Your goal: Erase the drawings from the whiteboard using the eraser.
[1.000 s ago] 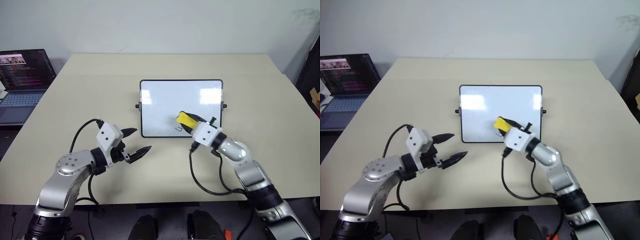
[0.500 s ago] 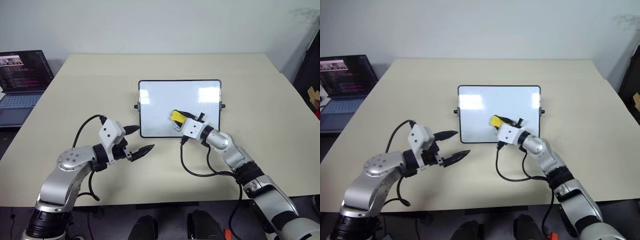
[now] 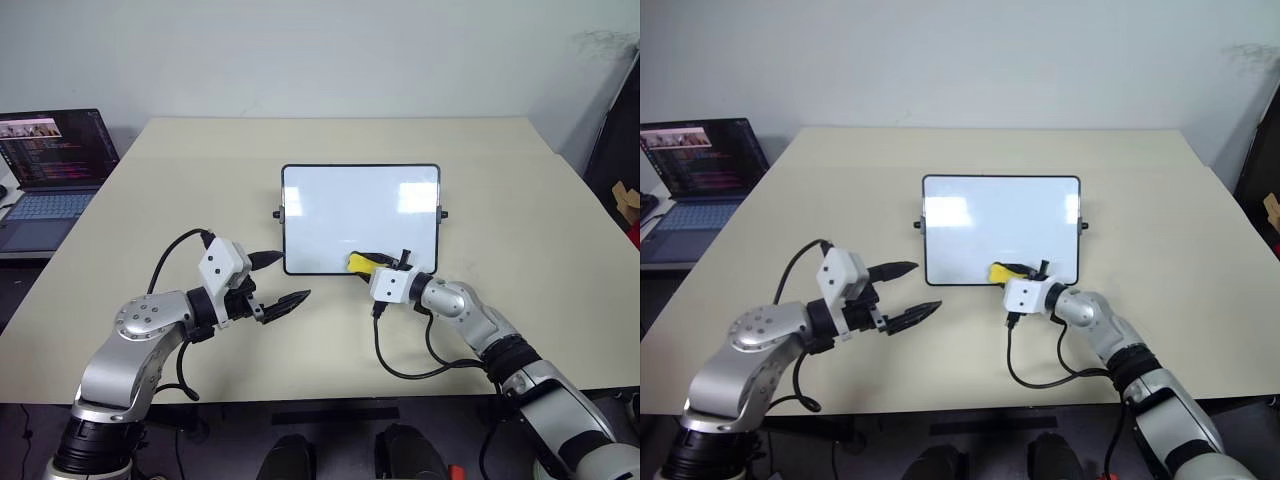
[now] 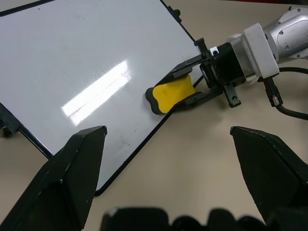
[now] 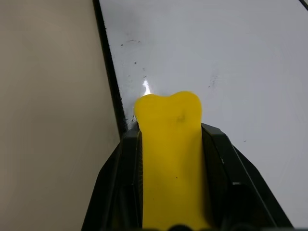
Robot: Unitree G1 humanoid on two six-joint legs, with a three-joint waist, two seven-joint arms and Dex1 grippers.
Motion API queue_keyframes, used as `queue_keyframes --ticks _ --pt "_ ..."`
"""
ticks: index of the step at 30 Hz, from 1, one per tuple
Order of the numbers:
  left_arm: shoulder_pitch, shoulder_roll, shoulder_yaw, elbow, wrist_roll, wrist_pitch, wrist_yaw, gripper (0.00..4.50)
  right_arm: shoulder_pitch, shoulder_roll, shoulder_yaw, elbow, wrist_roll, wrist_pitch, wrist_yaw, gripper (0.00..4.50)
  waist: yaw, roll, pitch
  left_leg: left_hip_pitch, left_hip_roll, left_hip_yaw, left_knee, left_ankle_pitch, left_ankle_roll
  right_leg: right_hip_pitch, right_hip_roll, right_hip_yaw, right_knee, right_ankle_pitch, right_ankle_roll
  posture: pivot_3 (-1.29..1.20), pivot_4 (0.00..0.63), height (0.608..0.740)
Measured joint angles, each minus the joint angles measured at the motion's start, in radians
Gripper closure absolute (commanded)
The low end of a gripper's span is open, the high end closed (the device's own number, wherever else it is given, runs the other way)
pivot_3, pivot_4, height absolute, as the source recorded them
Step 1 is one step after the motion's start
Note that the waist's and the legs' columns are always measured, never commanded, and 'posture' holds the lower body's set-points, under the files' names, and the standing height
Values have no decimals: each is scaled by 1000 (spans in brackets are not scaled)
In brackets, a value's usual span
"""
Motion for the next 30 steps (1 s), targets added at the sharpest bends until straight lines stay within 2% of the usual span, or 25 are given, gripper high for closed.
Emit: queue_keyframes --ticks 6,9,14,17,22,25,30 --pt "0 0 0 11 0 -3 -9 0 37 -6 -29 -46 32 -28 -9 3215 0 0 1 -4 0 -2 -1 0 0 -4 -1 0 0 0 0 0 150 740" --pt "2 -1 0 20 0 -3 -11 0 42 17 -83 -106 85 -32 -32 3215 -4 1 3 -5 1 -2 -2 0 0 -5 -1 0 -2 0 0 0 150 740" --pt "8 -1 0 20 0 -3 -12 0 -20 67 -121 -168 98 -27 -71 3215 -10 1 3 -7 2 -3 -5 -1 -1 -5 0 -1 -8 0 -1 0 150 740" --pt "12 -1 -1 20 0 -3 -12 0 -66 92 -120 -143 66 -6 -100 3215 -6 1 3 -9 2 -3 -4 -1 -1 -6 0 -1 -10 0 -1 0 150 740" --pt "18 -2 -1 19 0 -3 -11 0 -126 114 -104 13 1 20 -156 3215 0 1 3 -13 1 -4 -4 -1 -1 -9 -1 -2 -10 0 -1 0 150 740" --pt "20 -2 -1 19 0 -2 -9 0 -132 128 -83 56 -12 19 -155 3215 -1 1 3 -19 1 -3 -3 -1 -2 -16 -1 -1 -9 0 -1 0 150 740" --pt "22 -2 -1 6 -1 2 2 0 -135 120 -60 67 -13 22 -84 3216 -3 1 2 -19 2 -2 -3 -1 -1 -17 -1 -1 -8 0 -1 0 150 740"
